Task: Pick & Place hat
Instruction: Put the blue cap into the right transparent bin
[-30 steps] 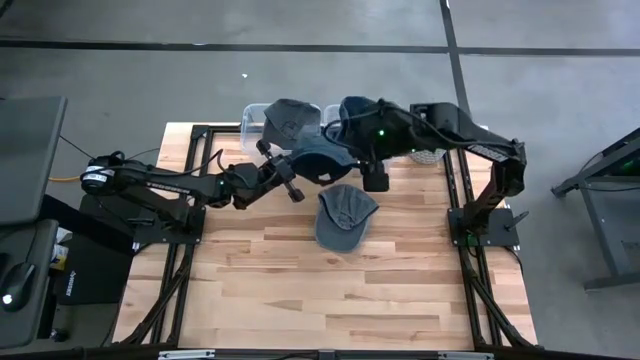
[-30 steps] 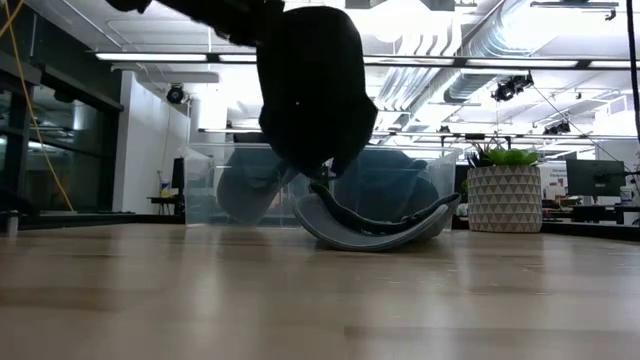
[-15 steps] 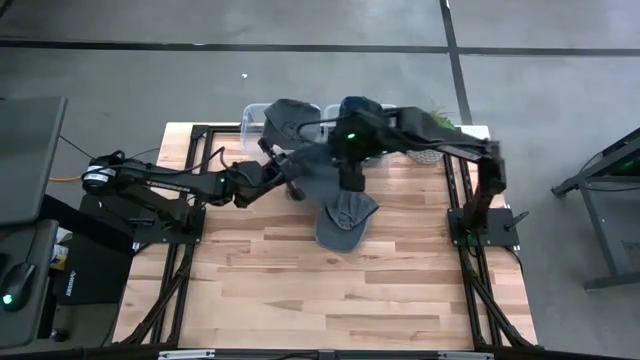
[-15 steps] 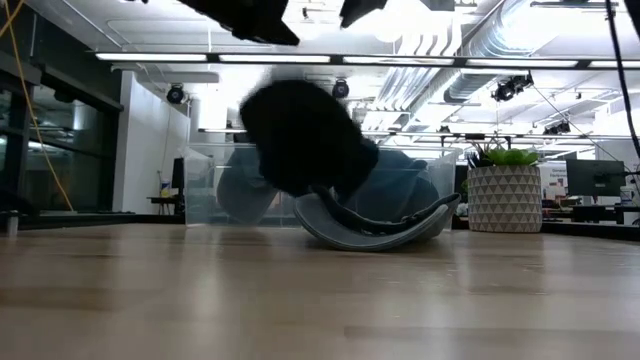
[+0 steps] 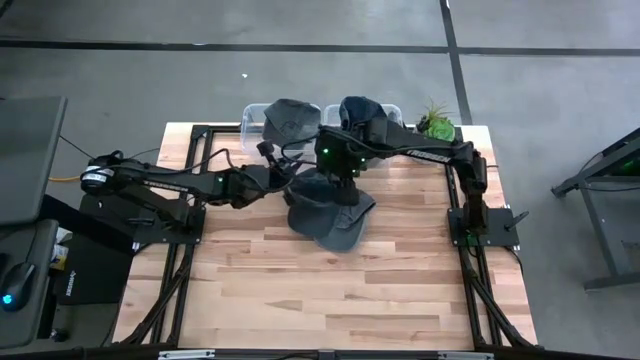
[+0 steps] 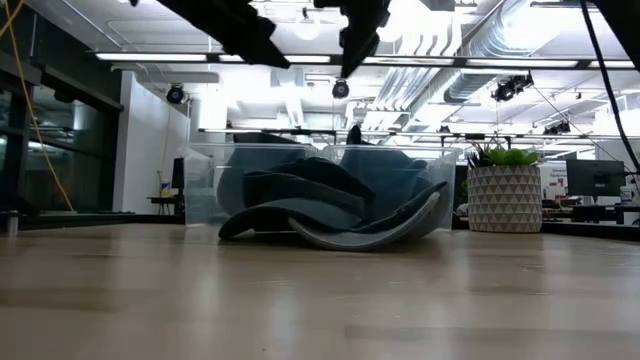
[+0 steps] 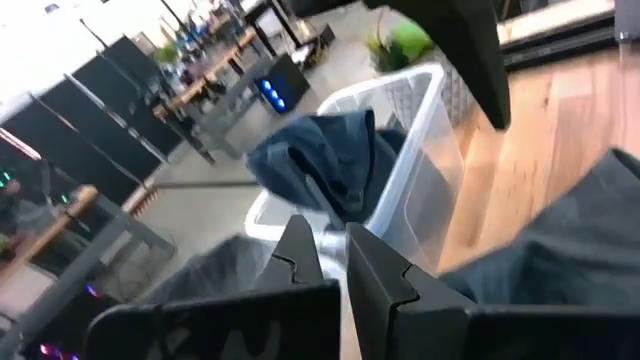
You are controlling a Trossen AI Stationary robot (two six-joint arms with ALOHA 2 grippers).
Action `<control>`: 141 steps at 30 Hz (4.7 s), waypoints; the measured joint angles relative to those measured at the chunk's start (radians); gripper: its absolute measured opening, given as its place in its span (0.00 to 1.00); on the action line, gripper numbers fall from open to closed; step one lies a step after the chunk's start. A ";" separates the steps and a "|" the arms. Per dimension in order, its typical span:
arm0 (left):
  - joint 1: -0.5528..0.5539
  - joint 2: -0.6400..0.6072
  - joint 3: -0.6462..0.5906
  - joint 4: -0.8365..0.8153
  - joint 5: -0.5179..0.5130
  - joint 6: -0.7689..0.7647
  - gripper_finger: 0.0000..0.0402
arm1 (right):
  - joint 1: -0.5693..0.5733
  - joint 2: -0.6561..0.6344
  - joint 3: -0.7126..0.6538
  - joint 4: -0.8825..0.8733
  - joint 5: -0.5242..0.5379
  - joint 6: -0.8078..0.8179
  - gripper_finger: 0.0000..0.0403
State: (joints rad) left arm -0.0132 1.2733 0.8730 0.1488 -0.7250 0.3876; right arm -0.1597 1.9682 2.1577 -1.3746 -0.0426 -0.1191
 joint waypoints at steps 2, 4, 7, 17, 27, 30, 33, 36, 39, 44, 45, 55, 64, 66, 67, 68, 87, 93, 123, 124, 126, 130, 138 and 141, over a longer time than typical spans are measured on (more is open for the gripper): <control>0.000 -0.025 0.000 -0.100 0.005 -0.059 0.00 | -0.005 -0.013 -0.057 0.024 -0.013 0.011 0.52; 0.000 -0.047 0.000 -0.211 0.025 -0.138 0.00 | -0.006 -0.034 -0.147 0.072 -0.018 0.011 0.52; 0.000 -0.056 0.000 -0.345 0.085 -0.240 0.00 | -0.006 -0.078 -0.328 0.202 -0.026 0.003 0.52; 0.000 -0.058 -0.080 -0.436 0.223 -0.377 0.00 | -0.011 -0.294 -0.908 0.898 0.039 0.088 0.51; 0.000 -0.058 -0.144 -0.435 0.257 -0.465 0.00 | -0.025 -0.328 -1.200 1.262 0.101 0.142 0.51; 0.000 -0.058 -0.169 -0.435 0.258 -0.501 0.00 | -0.047 -0.328 -1.234 1.321 0.114 0.163 0.51; 0.000 -0.058 -0.204 -0.436 0.269 -0.555 0.00 | -0.067 -0.328 -1.248 1.346 0.129 0.163 0.51; 0.000 -0.058 -0.243 -0.431 0.306 -0.609 0.00 | -0.085 -0.328 -1.250 1.346 0.133 0.157 0.51; 0.000 -0.058 -0.283 -0.373 0.329 -0.633 0.00 | -0.098 -0.328 -1.250 1.349 0.093 0.140 0.51; 0.000 -0.058 -0.341 -0.234 0.330 -0.691 0.00 | -0.097 -0.341 -1.250 1.339 0.088 0.139 0.51; 0.000 -0.058 -0.348 -0.217 0.331 -0.702 0.00 | -0.095 -0.347 -1.250 1.342 0.088 0.141 0.51; 0.001 0.079 -0.359 -0.047 0.418 -0.737 0.00 | -0.090 -0.412 -1.250 1.268 0.059 0.187 0.51; 0.000 0.244 -0.359 0.074 0.491 -0.764 0.00 | -0.057 -0.411 -1.322 1.279 -0.060 0.375 0.51; 0.000 0.258 -0.358 0.099 0.507 -0.764 0.00 | -0.041 -0.411 -1.340 1.316 -0.097 0.434 0.51; 0.000 0.259 -0.358 0.102 0.509 -0.764 0.00 | -0.032 -0.411 -1.348 1.334 -0.103 0.467 0.51; 0.000 0.259 -0.358 0.107 0.511 -0.763 0.00 | -0.025 -0.411 -1.357 1.358 -0.106 0.501 0.51; 0.000 0.241 -0.323 0.107 0.477 -0.731 0.00 | -0.017 -0.410 -1.435 1.477 0.047 1.130 0.51; 0.000 0.232 -0.282 0.072 0.457 -0.676 0.00 | -0.016 -0.410 -1.434 1.439 0.060 1.204 0.51; 0.001 0.326 -0.259 0.096 0.484 -0.654 0.00 | -0.063 -0.410 -1.433 1.570 0.147 0.226 0.51; 0.001 0.326 -0.259 0.095 0.485 -0.654 0.00 | -0.063 -0.410 -1.433 1.567 0.158 0.193 0.51; 0.001 0.326 -0.259 0.095 0.488 -0.654 0.00 | -0.062 -0.410 -1.433 1.562 0.200 0.147 0.51; 0.001 0.327 -0.260 0.091 0.494 -0.659 0.00 | -0.063 -0.410 -1.433 1.569 0.215 0.115 0.51; 0.001 0.327 -0.261 0.091 0.495 -0.662 0.00 | -0.088 -0.387 -1.433 1.600 0.125 0.091 0.51; 0.001 0.327 -0.261 0.092 0.496 -0.662 0.00 | -0.098 -0.337 -1.433 1.669 0.087 0.095 0.51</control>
State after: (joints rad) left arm -0.0124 1.6005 0.6121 0.2409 -0.2295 -0.2745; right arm -0.2573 1.6311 0.7246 0.2949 0.0441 -0.0245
